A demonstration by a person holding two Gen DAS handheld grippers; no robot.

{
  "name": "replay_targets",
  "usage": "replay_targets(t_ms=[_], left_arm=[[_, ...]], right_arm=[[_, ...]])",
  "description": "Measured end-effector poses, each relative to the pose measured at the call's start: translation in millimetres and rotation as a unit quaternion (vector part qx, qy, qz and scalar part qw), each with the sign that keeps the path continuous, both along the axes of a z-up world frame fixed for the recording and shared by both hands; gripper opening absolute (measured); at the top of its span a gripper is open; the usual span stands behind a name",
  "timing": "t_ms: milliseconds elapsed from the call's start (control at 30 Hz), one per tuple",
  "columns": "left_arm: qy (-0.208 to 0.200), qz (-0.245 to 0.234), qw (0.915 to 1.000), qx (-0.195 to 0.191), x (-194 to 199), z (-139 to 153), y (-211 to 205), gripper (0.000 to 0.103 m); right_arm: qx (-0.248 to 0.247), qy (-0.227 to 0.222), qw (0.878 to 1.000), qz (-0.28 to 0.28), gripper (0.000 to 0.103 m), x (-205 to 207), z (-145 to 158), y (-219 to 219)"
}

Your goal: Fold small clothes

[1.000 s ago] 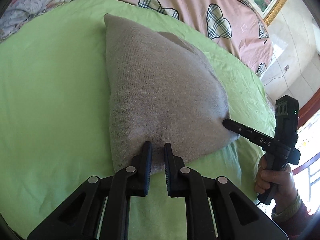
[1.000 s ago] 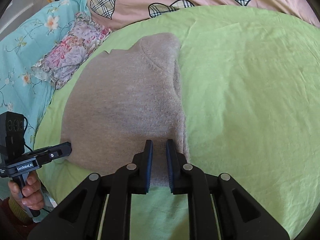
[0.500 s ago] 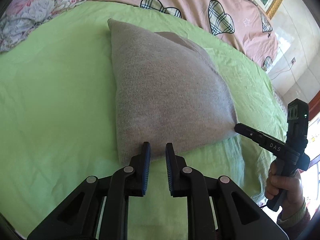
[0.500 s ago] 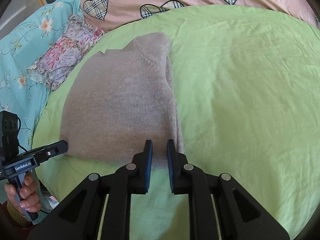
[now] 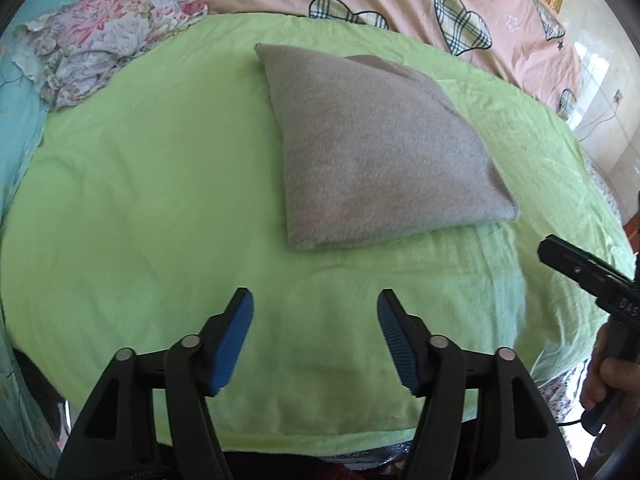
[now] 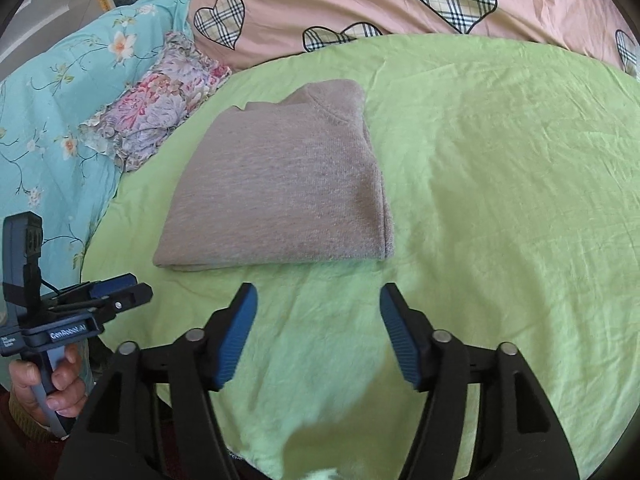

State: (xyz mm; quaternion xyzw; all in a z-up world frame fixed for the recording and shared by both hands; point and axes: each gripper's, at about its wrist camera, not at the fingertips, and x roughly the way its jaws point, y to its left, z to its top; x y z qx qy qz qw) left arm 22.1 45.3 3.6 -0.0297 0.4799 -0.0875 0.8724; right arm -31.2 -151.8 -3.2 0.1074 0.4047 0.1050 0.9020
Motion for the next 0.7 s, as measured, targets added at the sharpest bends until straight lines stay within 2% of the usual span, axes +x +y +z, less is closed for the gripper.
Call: replay_targets(t_ms=[333, 500, 700], left_arm=[[0.009, 0.028, 0.9994, 0.02, -16.6, -8.3, 6.4, 0.077], [-0.004, 0.034, 0.9989, 0.03, -17.7, -3.1, 7.4, 0.081], [-0.021, 0.036, 0.9981, 0.046, -13.4, 2.7, 7.8, 0.082]], right_arm=[[0.005, 0.001, 1.0, 0.0, 0.078, -18.2, -9.0, 2.1], [0.005, -0.006, 1.0, 0.002, 0.084, -24.6, -8.1, 5.8], [-0.015, -0.012, 1.0, -0.003, 0.085, -21.2, -3.1, 8.4]])
